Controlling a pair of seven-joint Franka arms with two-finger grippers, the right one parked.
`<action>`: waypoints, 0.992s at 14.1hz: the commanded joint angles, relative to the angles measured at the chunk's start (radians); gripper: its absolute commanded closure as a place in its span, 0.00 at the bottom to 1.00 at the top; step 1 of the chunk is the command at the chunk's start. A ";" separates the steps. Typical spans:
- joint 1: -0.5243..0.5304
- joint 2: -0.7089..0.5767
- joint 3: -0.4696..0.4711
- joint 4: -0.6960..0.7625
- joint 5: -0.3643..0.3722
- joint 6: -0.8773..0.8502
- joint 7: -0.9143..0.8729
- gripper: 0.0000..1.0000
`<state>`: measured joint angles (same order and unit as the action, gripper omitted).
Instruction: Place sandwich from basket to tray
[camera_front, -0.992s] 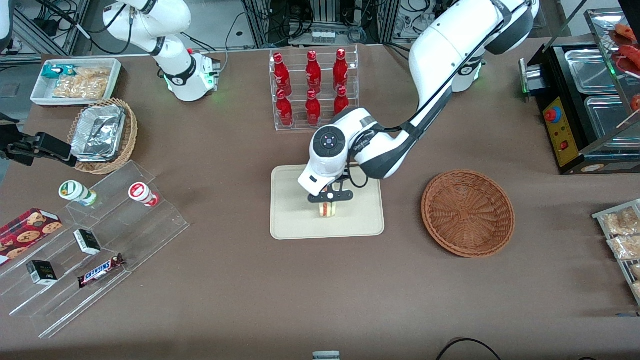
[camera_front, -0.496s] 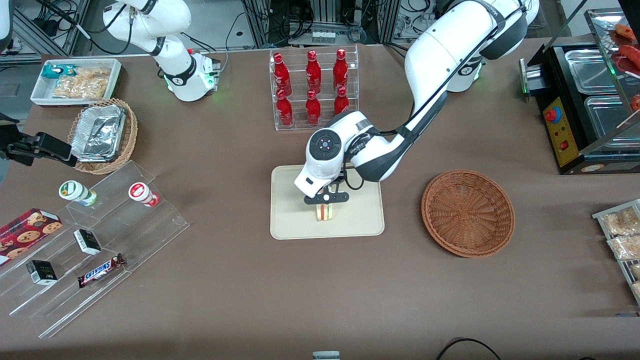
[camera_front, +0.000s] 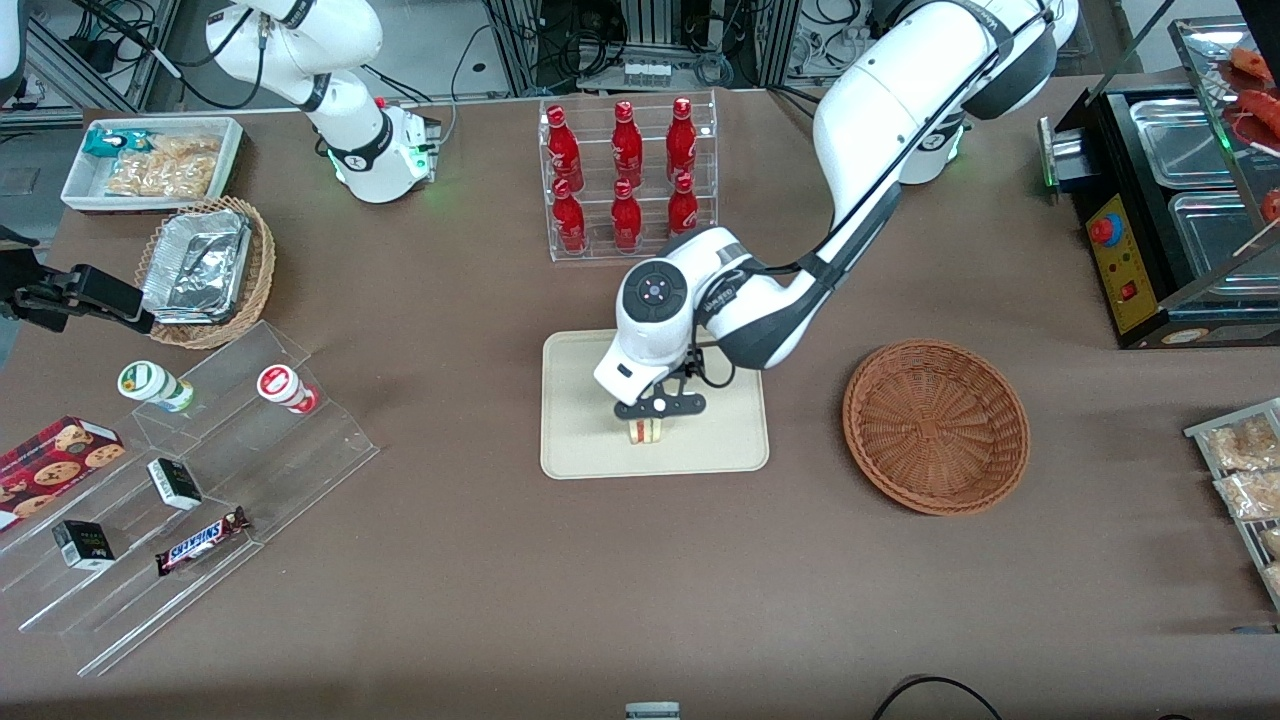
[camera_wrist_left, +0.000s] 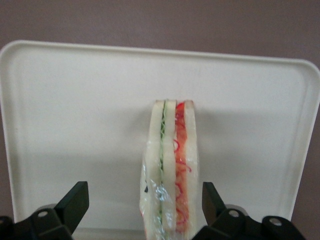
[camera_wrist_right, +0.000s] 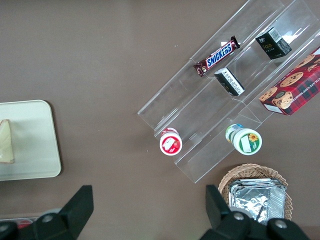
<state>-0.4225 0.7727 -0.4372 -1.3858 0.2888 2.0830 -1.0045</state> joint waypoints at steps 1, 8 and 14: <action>-0.015 -0.070 0.058 0.027 0.012 -0.020 -0.011 0.00; 0.053 -0.269 0.140 0.002 -0.005 -0.222 -0.002 0.00; 0.264 -0.510 0.140 -0.076 -0.143 -0.478 0.390 0.00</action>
<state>-0.2236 0.3737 -0.2942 -1.3782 0.1946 1.6457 -0.7190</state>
